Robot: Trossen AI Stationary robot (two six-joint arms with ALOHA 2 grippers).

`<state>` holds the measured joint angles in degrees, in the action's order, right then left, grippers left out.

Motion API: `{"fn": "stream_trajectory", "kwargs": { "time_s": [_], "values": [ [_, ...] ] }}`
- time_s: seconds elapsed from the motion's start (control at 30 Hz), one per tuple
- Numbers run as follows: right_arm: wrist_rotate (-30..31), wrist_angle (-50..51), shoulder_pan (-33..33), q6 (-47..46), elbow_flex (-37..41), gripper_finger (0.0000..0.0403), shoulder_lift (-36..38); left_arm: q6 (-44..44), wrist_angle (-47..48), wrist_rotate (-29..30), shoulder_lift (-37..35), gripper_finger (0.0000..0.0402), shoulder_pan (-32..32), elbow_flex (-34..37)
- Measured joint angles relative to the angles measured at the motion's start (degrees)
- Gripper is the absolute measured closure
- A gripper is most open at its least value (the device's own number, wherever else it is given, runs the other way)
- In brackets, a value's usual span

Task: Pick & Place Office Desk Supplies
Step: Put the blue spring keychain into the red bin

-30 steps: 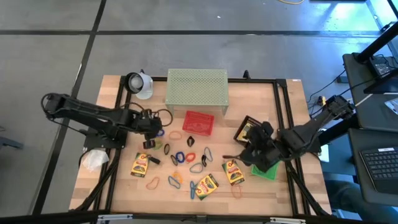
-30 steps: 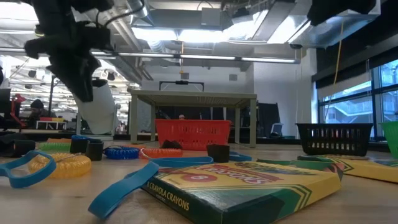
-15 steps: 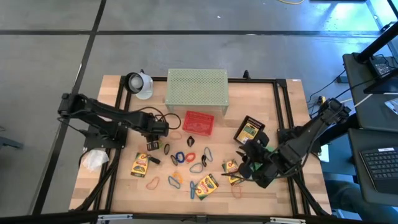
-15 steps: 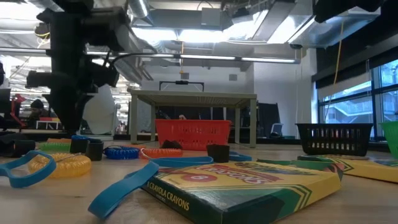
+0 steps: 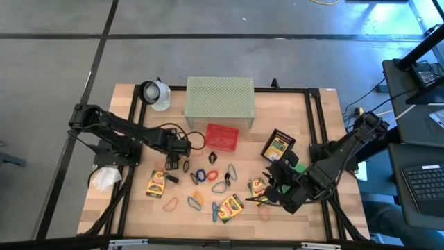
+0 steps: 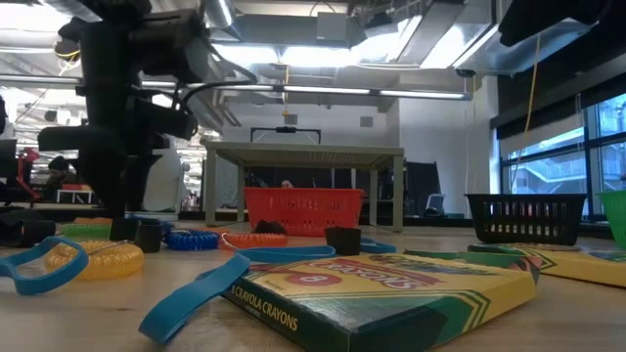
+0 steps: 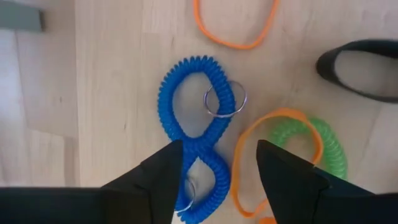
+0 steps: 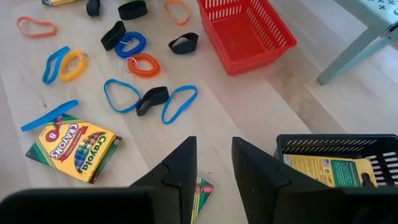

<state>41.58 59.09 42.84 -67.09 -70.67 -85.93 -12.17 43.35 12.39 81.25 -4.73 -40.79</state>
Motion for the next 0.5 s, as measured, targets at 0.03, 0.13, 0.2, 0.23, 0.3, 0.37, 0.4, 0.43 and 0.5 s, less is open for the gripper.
{"fn": "stream_trajectory", "kwargs": {
  "time_s": [0.03, 0.13, 0.2, 0.23, 0.3, 0.37, 0.4, 0.43, 0.5],
  "values": [
    [0.0, 0.0, 0.1, 0.0, 0.0, 0.0300, 0.0, 0.5, 0.0, 0.2, 0.0, 0.0195, -0.1, -0.1],
    [0.7, -0.6, 0.6, 0.0, 0.0, 0.0300, 0.0, 2.7, -0.5, 2.4, 0.0, 0.0192, -0.1, -0.1],
    [1.3, -1.1, 1.0, 0.0, 0.0, 0.0300, 0.0, 3.5, -1.8, 3.1, 0.0, 0.0193, -0.1, -0.1],
    [1.3, -1.4, 1.1, 0.0, 0.0, 0.0300, 0.0, 4.0, -2.3, 3.1, 0.0, 0.0193, -0.1, -0.1],
    [1.3, -1.8, 1.4, 0.0, 0.0, 0.0300, 0.0, 5.2, -3.1, 3.1, 0.1, 0.0193, -0.1, -0.1],
    [1.4, -2.3, 1.7, 0.0, 0.0, 0.0300, 0.0, 6.0, -3.7, 3.0, 0.9, 0.0192, -0.1, -0.1],
    [1.5, -2.5, 1.8, 0.0, 0.0, 0.0300, 0.0, 6.4, -3.5, 3.0, 1.3, 0.0192, 0.0, -0.1],
    [1.5, -2.8, 1.9, 0.0, 0.0, 0.0300, 0.0, 6.8, -3.5, 2.9, 2.0, 0.0192, 0.0, -0.1],
    [1.5, -3.1, 2.0, 0.0, 0.0, 0.0300, 0.0, 7.6, -3.5, 1.7, 3.8, 0.0193, 0.0, -0.1]
  ]
}}
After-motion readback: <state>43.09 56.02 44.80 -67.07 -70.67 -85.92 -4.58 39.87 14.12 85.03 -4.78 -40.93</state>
